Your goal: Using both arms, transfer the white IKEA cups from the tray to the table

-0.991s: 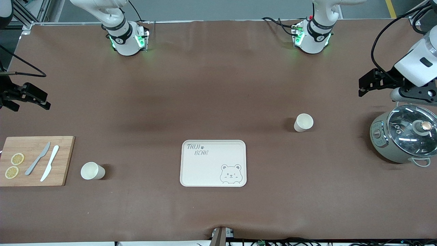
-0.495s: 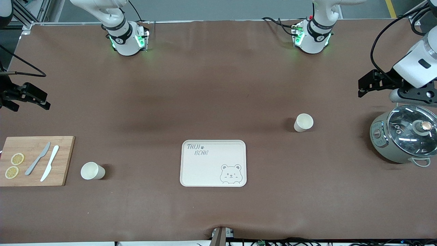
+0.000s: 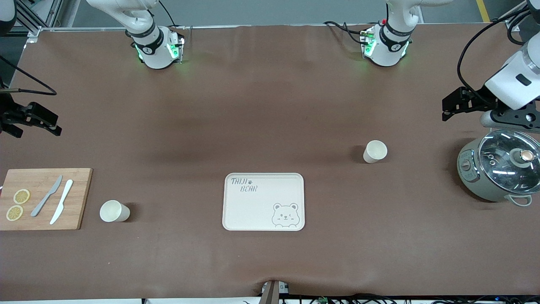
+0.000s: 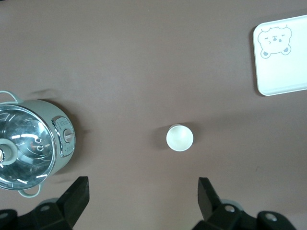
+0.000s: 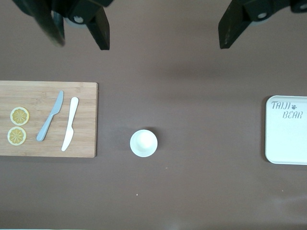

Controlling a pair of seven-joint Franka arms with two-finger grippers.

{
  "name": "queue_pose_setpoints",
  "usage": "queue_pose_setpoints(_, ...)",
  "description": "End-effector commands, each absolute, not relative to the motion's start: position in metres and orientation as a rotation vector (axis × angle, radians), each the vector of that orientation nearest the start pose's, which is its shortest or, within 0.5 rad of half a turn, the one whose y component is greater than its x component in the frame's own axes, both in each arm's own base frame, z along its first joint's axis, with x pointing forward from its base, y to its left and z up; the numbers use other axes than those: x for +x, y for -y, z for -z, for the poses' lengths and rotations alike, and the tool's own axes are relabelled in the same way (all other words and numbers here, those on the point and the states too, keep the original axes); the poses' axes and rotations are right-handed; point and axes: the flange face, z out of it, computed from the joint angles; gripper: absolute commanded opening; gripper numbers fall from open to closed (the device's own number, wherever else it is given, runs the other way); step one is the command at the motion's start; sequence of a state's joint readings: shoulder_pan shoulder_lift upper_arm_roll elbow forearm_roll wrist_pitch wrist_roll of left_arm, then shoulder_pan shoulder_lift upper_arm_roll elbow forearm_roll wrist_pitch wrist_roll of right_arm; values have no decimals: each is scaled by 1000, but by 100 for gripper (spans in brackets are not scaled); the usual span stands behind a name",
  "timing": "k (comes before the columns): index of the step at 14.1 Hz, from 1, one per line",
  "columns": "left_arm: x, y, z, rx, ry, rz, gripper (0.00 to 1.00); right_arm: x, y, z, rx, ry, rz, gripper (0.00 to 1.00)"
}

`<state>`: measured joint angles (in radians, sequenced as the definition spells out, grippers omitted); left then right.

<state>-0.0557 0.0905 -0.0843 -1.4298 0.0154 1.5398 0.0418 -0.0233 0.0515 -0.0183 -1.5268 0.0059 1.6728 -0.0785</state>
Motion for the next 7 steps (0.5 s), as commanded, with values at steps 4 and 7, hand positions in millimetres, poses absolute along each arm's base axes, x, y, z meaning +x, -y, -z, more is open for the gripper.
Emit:
queue_pose_setpoints(4, 574, 77, -645, -3105, -317, 131, 100, 574, 30, -628, -3176, 1, 144, 100)
queue_pose_setpoints(7, 574, 77, -646, -3110, -296, 134, 100, 573, 27, -623, -3171, -80, 126, 100)
